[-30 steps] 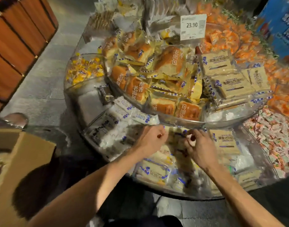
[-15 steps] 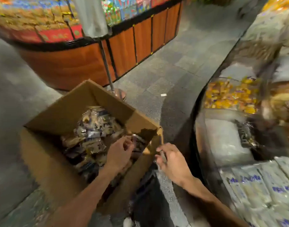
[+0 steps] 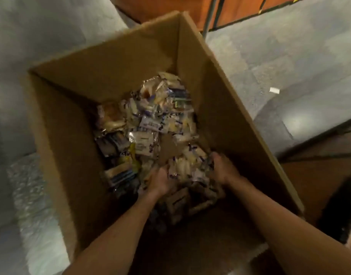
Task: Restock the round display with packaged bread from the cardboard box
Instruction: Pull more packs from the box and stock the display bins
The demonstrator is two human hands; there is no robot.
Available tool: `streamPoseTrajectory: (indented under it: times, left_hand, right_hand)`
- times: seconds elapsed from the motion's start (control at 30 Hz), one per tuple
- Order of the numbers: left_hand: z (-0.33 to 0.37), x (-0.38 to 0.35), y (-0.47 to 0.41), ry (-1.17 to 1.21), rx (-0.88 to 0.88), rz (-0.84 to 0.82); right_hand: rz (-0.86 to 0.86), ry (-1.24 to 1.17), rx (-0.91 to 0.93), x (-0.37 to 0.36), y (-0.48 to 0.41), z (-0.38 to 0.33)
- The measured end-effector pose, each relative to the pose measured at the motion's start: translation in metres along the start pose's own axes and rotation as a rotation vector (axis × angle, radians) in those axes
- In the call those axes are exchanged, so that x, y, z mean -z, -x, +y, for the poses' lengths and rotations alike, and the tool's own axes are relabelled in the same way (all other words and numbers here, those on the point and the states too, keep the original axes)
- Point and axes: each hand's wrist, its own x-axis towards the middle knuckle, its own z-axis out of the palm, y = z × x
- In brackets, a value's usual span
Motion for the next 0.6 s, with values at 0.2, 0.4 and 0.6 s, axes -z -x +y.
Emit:
streamPoseTrajectory:
  times: [0.2,0.4,0.6]
  left_hand:
    - [-0.030,-0.031,-0.070,0.207,0.096,0.050]
    - [-0.040,-0.051,-0.087,0.316,0.229,0.121]
    - [-0.041,-0.043,-0.091,0.390,0.259,-0.042]
  right_hand:
    - [0.051,-0.094,-0.059,-0.027,-0.085,-0.003]
    - [-0.060,-0.082,-0.260,-0.042,-0.111,-0.003]
    - [-0.187,-0.125,-0.270,-0.047,-0.119,0.013]
